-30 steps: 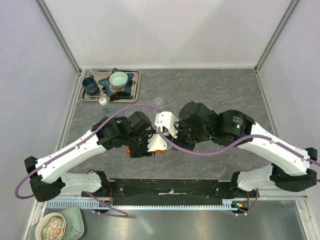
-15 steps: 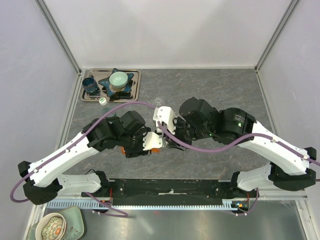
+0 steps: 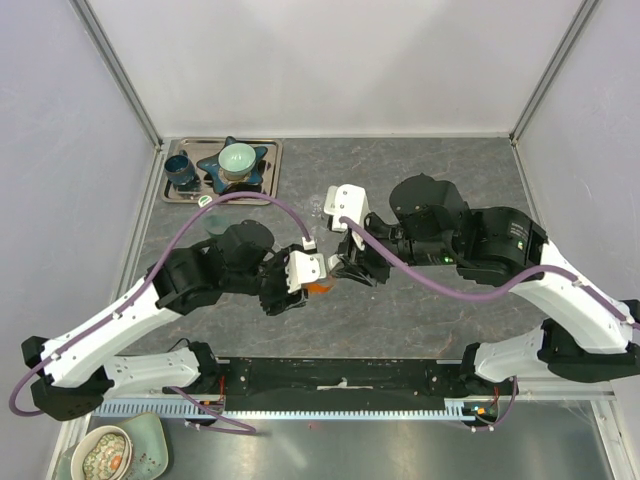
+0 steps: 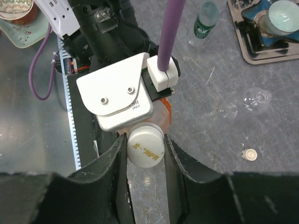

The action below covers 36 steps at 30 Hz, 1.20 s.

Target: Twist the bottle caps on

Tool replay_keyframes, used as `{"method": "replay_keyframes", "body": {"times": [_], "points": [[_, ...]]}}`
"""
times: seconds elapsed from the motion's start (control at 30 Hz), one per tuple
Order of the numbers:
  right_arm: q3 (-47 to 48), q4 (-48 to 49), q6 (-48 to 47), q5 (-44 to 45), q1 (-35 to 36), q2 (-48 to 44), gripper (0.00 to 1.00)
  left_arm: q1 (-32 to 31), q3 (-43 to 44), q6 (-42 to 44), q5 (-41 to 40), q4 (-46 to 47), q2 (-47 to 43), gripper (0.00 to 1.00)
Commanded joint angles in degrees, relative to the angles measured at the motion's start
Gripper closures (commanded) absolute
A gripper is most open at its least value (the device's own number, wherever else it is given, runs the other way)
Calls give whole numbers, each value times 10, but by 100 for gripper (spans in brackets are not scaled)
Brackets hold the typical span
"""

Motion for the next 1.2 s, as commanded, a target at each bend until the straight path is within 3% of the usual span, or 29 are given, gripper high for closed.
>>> {"method": "replay_keyframes", "body": {"times": [0.0,0.47,1.17], "points": [[-9,126,34,-75,17,32,65,-2,10,-74,20,220,19,98],[21,176,22,-72,17,35,63,1,41,-100,-6,263,21,98],[43,195,9,-87,21,47,59,14,8,-153,-15,329,-14,98]]}}
